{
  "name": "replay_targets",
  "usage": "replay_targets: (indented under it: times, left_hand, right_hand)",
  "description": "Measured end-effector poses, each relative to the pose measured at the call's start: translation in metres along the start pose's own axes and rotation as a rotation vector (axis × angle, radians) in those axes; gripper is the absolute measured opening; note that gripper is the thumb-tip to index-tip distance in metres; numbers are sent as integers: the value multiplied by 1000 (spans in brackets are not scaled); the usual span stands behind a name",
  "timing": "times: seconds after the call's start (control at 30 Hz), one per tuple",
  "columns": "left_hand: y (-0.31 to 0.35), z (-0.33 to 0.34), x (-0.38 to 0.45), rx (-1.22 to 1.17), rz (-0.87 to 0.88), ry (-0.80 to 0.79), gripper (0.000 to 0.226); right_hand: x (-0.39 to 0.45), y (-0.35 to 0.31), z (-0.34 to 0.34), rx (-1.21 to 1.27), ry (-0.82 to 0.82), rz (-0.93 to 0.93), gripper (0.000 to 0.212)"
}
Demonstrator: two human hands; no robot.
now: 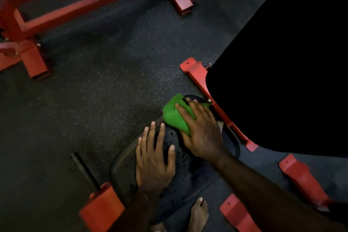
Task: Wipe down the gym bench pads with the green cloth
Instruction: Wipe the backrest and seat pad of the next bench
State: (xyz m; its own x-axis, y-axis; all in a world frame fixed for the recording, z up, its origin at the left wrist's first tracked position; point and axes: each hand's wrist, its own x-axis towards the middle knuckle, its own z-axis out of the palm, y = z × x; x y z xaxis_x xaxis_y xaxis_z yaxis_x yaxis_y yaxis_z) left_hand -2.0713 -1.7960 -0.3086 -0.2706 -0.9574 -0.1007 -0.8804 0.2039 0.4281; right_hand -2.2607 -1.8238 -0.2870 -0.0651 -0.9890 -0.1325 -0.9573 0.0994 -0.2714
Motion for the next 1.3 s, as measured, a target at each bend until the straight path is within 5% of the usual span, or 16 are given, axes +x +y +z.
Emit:
replay_targets:
  times: [0.13, 0.3, 0.43, 0.47, 0.57, 0.63, 0.77, 0.97, 1.07, 1.13, 1.3]
  left_hand:
    - [5, 0, 2, -2, -8, 2, 65]
    - [-1, 0, 2, 7, 4, 24, 61]
    - [4, -1, 1, 3, -2, 8, 64]
    - [4, -1, 1, 0, 0, 7, 64]
    - [1, 0, 2, 9, 1, 11, 63]
    - [0, 0, 1, 10, 2, 1, 64]
    - [2, 1, 1, 22, 9, 12, 64]
    - [-1, 2, 1, 22, 10, 30, 61]
    - [2, 0, 2, 5, 10, 23, 64]
    - [2, 0, 2, -1, 16, 35, 63]
    - [-2, 3, 4, 11, 21, 58, 60]
  right_hand:
    - [15, -26, 5, 52, 123, 334, 73]
    - [26, -2, 1, -44, -23, -158, 75]
    - [34, -11, 7, 61, 125, 312, 72]
    - [30, -23, 8, 51, 133, 310, 72]
    - [23, -17, 2, -2, 28, -88, 70]
    - [35, 8, -7, -12, 17, -187, 70]
    - [44, -12, 1, 59, 106, 333, 70]
    - [31, 4, -3, -3, -48, -280, 71]
    - [40, 7, -1, 72, 56, 169, 72]
    - [27, -17, 2, 81, 114, 296, 73]
    - [0, 9, -5, -11, -57, -186, 76]
